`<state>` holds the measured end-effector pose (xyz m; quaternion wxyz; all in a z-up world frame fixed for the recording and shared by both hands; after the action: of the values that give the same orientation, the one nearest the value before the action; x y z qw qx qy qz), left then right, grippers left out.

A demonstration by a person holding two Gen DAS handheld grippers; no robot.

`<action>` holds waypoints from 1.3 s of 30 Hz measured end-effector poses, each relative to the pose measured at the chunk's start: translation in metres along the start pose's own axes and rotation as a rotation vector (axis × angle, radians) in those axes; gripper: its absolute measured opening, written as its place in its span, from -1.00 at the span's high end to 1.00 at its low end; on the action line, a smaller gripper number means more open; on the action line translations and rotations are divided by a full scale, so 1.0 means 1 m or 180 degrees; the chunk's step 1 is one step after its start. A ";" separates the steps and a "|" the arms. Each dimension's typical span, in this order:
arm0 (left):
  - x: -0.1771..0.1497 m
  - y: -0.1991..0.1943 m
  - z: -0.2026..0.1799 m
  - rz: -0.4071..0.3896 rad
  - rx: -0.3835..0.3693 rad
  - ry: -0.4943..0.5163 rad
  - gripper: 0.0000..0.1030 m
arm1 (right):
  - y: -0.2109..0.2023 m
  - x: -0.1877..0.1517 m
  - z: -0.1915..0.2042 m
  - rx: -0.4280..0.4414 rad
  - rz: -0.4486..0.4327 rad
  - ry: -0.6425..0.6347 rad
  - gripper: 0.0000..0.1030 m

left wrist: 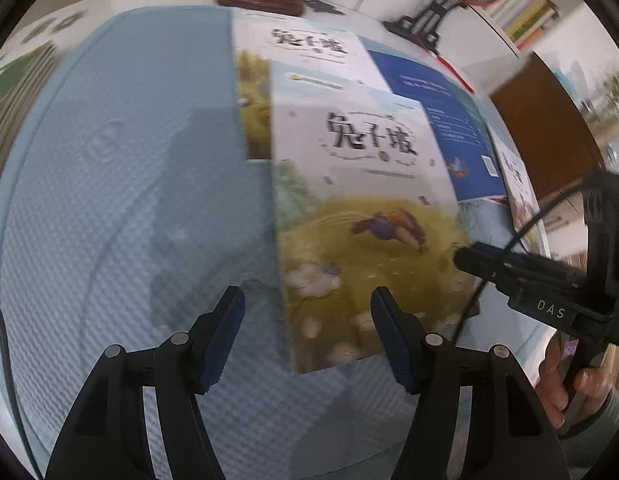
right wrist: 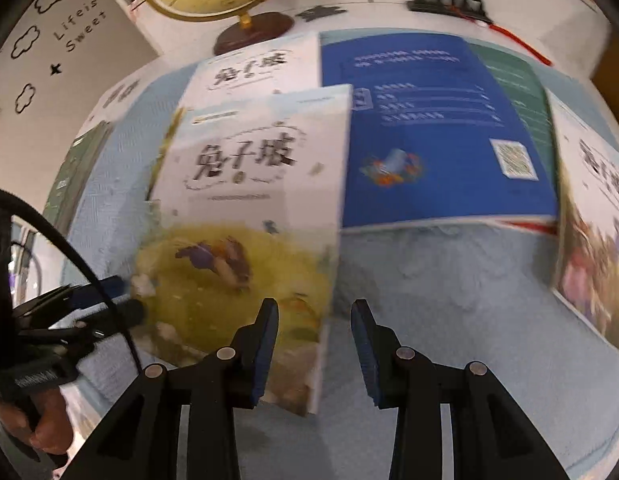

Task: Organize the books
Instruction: 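Grasp the bird-cover book edge with the left gripper and lift, then carry the bird-cover book with the left gripper toward the book stack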

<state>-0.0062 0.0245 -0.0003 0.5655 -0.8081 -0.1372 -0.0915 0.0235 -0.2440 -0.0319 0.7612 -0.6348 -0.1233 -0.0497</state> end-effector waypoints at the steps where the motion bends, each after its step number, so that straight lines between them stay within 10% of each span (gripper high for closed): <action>1: 0.001 0.002 0.001 -0.0007 -0.0005 -0.0030 -0.21 | 0.003 0.000 -0.002 0.0029 0.0001 0.0025 0.29; 9: 0.012 0.007 -0.014 -0.0103 -0.0129 -0.0108 0.24 | 0.005 0.000 0.005 0.0382 -0.0071 0.0113 0.25; 14: 0.019 -0.033 -0.015 -0.0319 -0.1059 -0.0495 0.33 | 0.005 -0.004 -0.013 0.0738 -0.0048 0.0398 0.25; 22: 0.015 0.025 -0.012 -0.0024 -0.0696 -0.0674 0.68 | 0.005 -0.002 -0.014 0.0813 -0.0062 0.0476 0.25; 26: 0.014 0.031 -0.019 -0.0011 -0.0886 -0.0890 0.79 | 0.004 0.000 -0.016 0.0884 0.0019 0.0576 0.24; 33: 0.029 0.013 -0.027 0.0019 -0.1860 -0.1262 0.81 | 0.004 -0.006 -0.046 0.1663 0.0150 0.1189 -0.46; 39: 0.025 0.017 -0.026 0.0108 -0.1907 -0.1417 0.81 | 0.015 -0.002 -0.053 0.2157 0.0111 0.1461 0.15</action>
<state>0.0235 -0.0025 0.0008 0.2617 -0.9400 -0.2105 0.0597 0.0314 -0.2929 -0.0553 0.9357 -0.3226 0.0510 -0.1337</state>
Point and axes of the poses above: each gripper's, at about its wrist camera, not at the fingertips, and y roughly the way its jaws point, z to its left, x to its top, the point moved 3 cm from there along y, roughly the way its jaws point
